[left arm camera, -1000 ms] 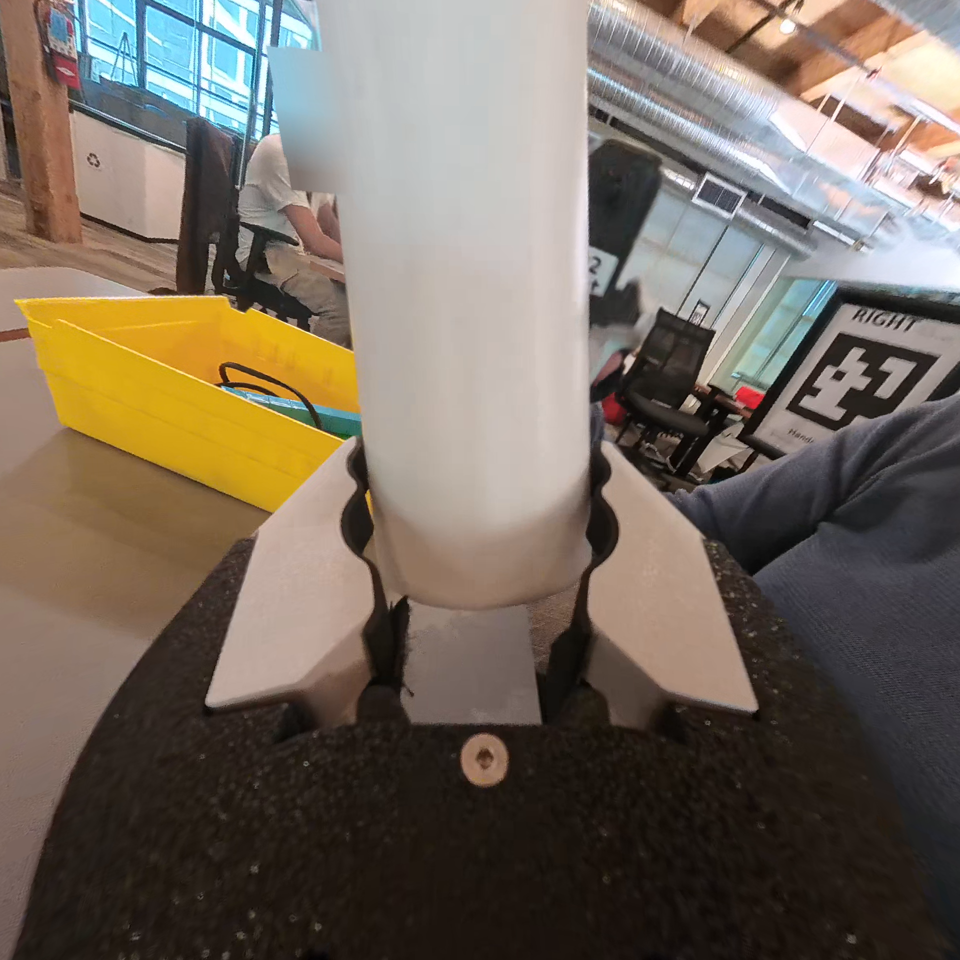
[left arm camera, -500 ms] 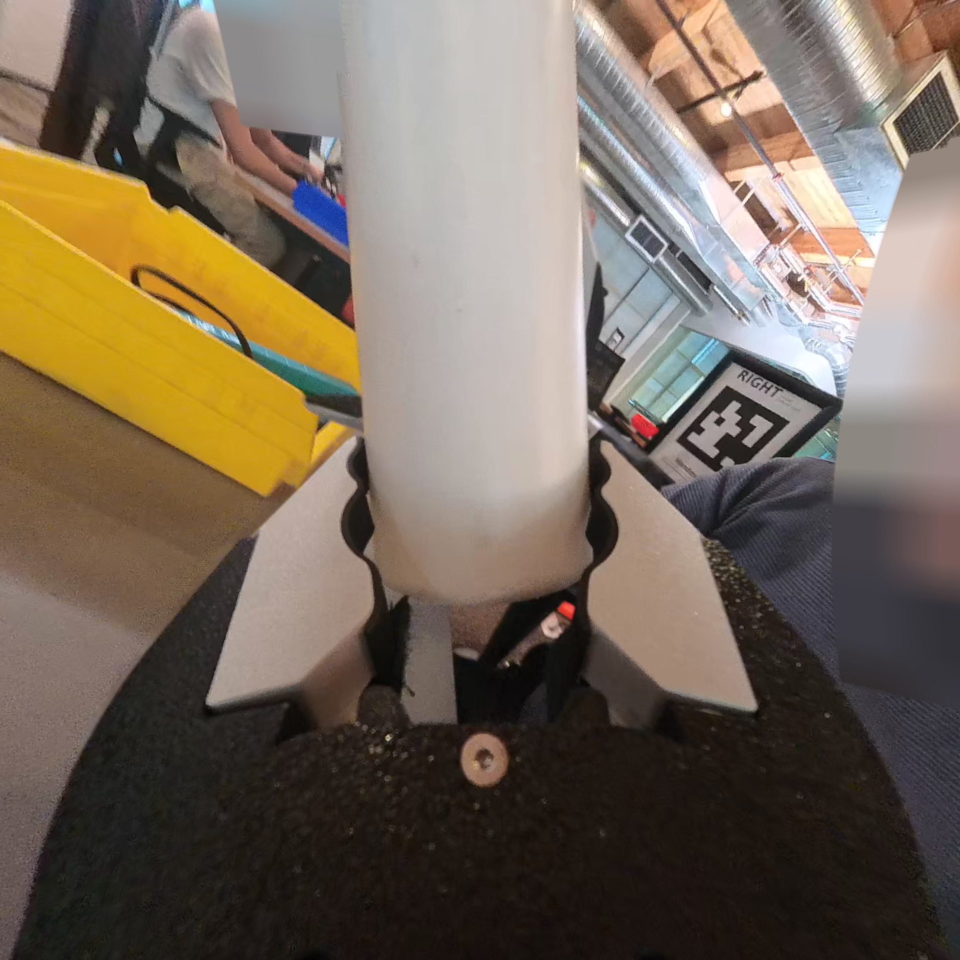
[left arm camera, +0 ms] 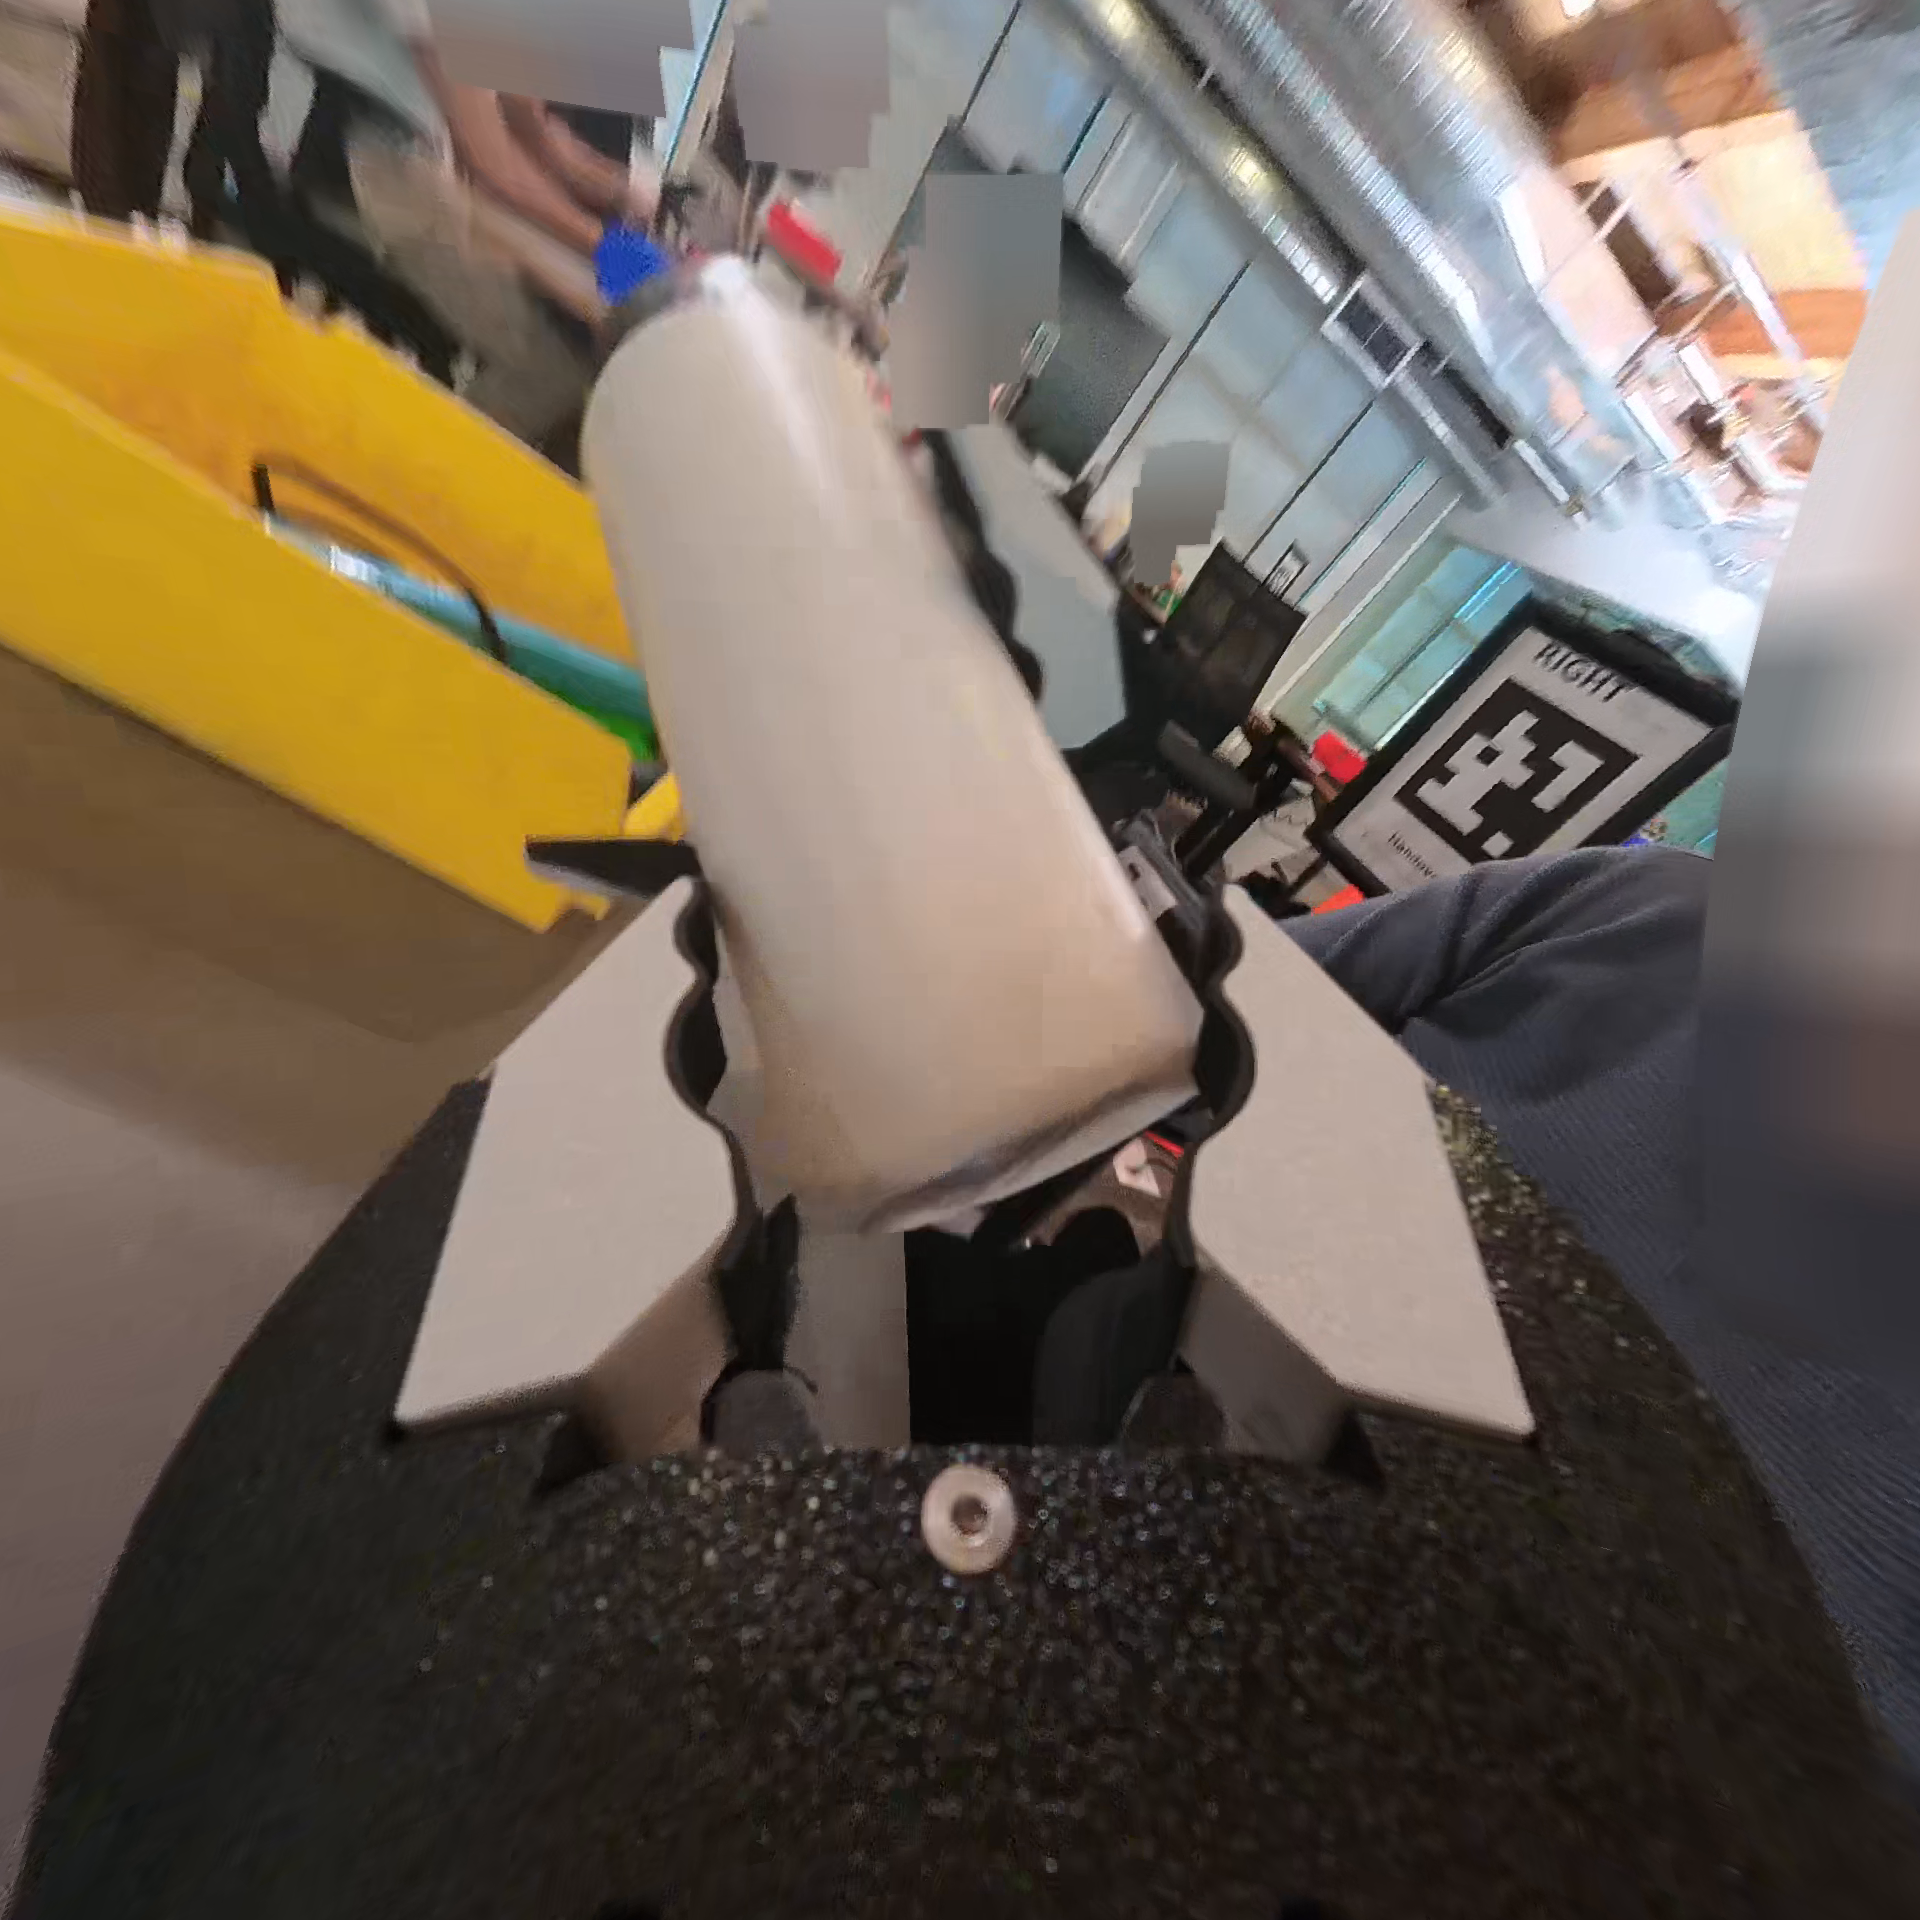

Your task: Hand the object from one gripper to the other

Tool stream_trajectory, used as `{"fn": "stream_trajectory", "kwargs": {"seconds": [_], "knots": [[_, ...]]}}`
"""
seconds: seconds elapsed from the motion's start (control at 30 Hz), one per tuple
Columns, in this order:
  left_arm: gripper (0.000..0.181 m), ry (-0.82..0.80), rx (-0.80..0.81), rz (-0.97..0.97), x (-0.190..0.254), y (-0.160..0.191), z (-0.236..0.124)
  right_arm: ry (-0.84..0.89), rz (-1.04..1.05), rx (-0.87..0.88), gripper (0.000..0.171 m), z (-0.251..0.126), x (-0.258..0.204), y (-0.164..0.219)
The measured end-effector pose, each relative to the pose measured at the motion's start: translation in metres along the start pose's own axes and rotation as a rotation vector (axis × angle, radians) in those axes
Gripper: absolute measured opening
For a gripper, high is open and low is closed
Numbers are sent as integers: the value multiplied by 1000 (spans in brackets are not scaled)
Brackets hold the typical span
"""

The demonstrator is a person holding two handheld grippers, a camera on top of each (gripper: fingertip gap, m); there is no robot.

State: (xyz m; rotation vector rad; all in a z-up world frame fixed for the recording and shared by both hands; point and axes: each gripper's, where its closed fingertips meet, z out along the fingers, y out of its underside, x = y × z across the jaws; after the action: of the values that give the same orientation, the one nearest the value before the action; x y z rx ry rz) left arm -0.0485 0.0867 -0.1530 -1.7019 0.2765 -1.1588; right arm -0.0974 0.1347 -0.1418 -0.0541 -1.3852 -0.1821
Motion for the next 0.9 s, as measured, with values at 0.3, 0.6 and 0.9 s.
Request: {"fn": "stream_trajectory", "kwargs": {"seconds": [0.3, 0.6, 0.9], "knots": [[133, -218, 194, 409, 8, -45, -25, -83, 831, 83, 104, 1, 33, 1], [140, -467, -16, 650, -24, -18, -2, -480, 1686, 427, 104, -6, 48, -45], [91, -156, 2, 493, 4, 5, 27, -719, 1973, 642, 105, -18, 60, -72]]}}
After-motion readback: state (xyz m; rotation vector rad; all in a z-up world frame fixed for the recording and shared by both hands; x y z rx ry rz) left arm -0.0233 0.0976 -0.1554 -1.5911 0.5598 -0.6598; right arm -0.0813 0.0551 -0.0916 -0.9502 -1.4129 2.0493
